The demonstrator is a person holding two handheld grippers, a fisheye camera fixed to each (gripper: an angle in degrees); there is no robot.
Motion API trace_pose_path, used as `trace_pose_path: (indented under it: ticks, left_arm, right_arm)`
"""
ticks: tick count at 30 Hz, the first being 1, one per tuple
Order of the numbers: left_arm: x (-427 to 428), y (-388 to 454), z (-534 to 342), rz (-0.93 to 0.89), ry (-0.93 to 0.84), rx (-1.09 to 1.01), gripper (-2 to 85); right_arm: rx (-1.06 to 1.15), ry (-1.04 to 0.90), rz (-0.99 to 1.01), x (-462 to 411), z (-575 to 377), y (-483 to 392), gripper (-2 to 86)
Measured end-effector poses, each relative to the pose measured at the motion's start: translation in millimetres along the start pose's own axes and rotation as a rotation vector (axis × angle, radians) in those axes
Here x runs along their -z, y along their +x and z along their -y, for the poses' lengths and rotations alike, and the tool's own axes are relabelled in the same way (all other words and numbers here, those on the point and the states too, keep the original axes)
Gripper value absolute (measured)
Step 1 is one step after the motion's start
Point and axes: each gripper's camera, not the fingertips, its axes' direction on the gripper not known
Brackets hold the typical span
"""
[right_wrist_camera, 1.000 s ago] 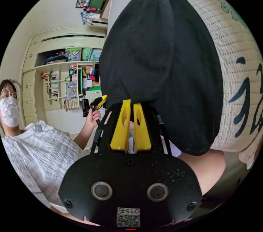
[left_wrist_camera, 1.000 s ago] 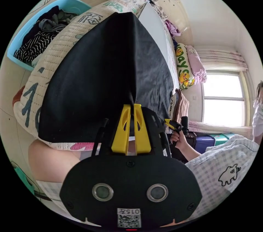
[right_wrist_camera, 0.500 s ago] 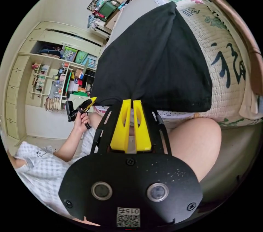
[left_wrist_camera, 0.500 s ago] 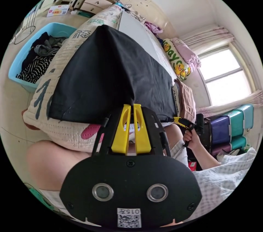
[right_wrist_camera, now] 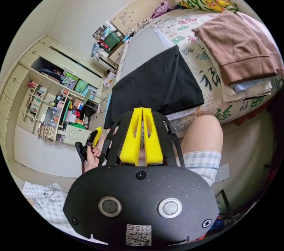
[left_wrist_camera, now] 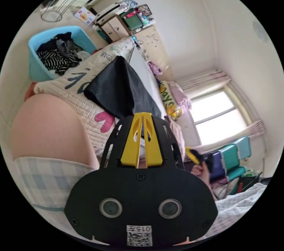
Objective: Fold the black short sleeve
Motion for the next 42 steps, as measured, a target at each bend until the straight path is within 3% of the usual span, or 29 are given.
trace_pose_path:
  ticks: [5,9,11,14,19,22,29,33,37,42]
  left_arm:
    - [-13.3,17.9,-24.3,0.153,-0.099,-0.155,-0.9]
    - [5.0,-1.9,-23.3,0.066,-0.082,-0.124,-0.9]
    - [20.0,-5.9,-25.1,-0.023,0.004,-0.118,-0.9]
    - [16.0,-3.7,-31.9,0.012,-0.023,-0.165,-0.9]
    - [16.1,-14.0,-36.5,0.007,-0.081,-0.177,-0.9]
    - [29.5,-27.6,-39.2,-0.080,-0.019,-0.119,-0.9]
    - [44.0,-36.9,-48.6,-0.147,-0.018,-0.118,-0.9]
    - [62.4,-51.5,-54.9,-0.200,0.031,-0.074,-0.9]
    - [108.2,-58.2,-74.9,-0.221,0.103,0.112,-0.9]
    - [186.3,-28.1,-84.1,-0.219,0.223,-0.037,-0.8]
  right_arm:
    - [0.005,0.239,0.067,104.2,0.7,-149.5,0.1]
    - [0.185,0.460,0.120,178.4,-37.0,-284.7,0.6]
    - [0.291,0.453,0.248,209.6,-63.8,-367.1,1.2]
    - [0.481,0.428,0.420,233.0,-97.1,-458.7,2.5]
    - [0.700,0.341,0.331,221.4,-157.4,-572.1,0.3]
    - [0.716,0.252,0.358,205.1,-182.0,-599.4,-0.6]
    - [0.728,0.138,0.661,193.5,-210.7,-617.1,-0.5]
    - [0.753,0.179,0.686,194.4,-221.9,-630.8,-0.5]
    - [0.802,0.182,0.706,180.8,-226.9,-648.2,-0.5]
    - [0.821,0.177,0.690,148.2,-215.1,-645.4,-0.5]
